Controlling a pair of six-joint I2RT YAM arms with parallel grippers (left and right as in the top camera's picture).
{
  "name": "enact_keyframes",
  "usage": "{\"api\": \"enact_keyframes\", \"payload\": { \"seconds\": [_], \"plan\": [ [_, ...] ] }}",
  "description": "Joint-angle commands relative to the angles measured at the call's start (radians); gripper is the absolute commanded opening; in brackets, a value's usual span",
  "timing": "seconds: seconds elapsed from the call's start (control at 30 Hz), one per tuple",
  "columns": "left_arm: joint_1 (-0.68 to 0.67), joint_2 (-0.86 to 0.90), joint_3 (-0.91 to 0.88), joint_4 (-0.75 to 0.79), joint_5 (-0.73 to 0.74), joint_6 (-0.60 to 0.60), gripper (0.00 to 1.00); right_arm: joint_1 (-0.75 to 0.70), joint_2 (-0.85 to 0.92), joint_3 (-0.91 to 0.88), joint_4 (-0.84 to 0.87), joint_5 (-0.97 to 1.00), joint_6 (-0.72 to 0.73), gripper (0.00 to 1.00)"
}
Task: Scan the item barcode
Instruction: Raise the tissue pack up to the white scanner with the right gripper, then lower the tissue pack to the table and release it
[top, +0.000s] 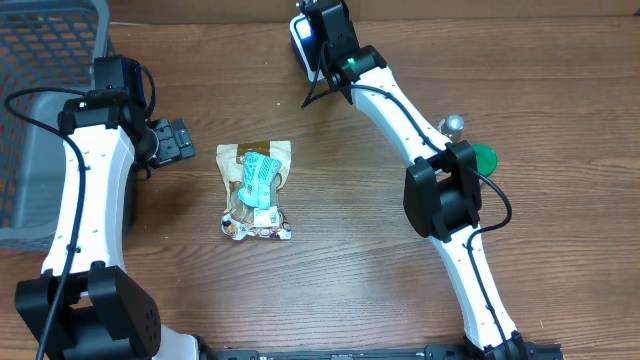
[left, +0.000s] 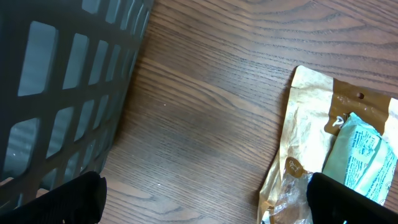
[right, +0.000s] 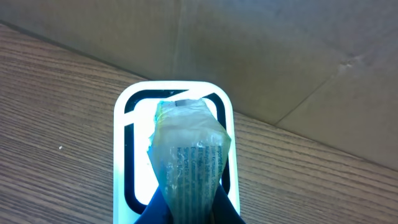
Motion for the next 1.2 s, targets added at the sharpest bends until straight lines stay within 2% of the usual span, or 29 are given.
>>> {"api": "enact_keyframes", "payload": {
  "seconds": [0.0,0.4,0.5,0.77,0.97,1.13,1.17],
  "plan": [
    [0.002,-0.016,0.020,0.000,-0.013,0.012,0.99,-0.002,0.017,-0.001,0.010,-0.001,-0.002,0.04],
    [0.002,-0.016,0.020,0.000,-0.013,0.011,1.00,-0.002,0.017,-0.001,-0.011,-0.001,-0.001,0.05],
    [0.002,-0.016,0.020,0.000,-0.013,0.012,1.00,-0.002,0.017,-0.001,-0.024,-0.001,-0.001,0.10],
    [0.002,-0.016,0.020,0.000,-0.013,0.012,1.00,-0.002,-0.037,0.002,-0.080,-0.001,-0.001,0.08],
    [0.002,-0.016,0.020,0.000,-0.013,0.012,1.00,-0.002,-0.156,0.002,-0.278,-0.002,0.048,0.04],
    [0.002,-0.016,0.020,0.000,-0.013,0.011,1.00,-0.002,-0.218,0.002,-0.591,-0.003,0.201,0.04],
    [0.002,-0.016,0.020,0.000,-0.013,0.011,0.99,-0.002,-0.219,0.002,-0.725,-0.036,0.237,0.05]
  ]
}}
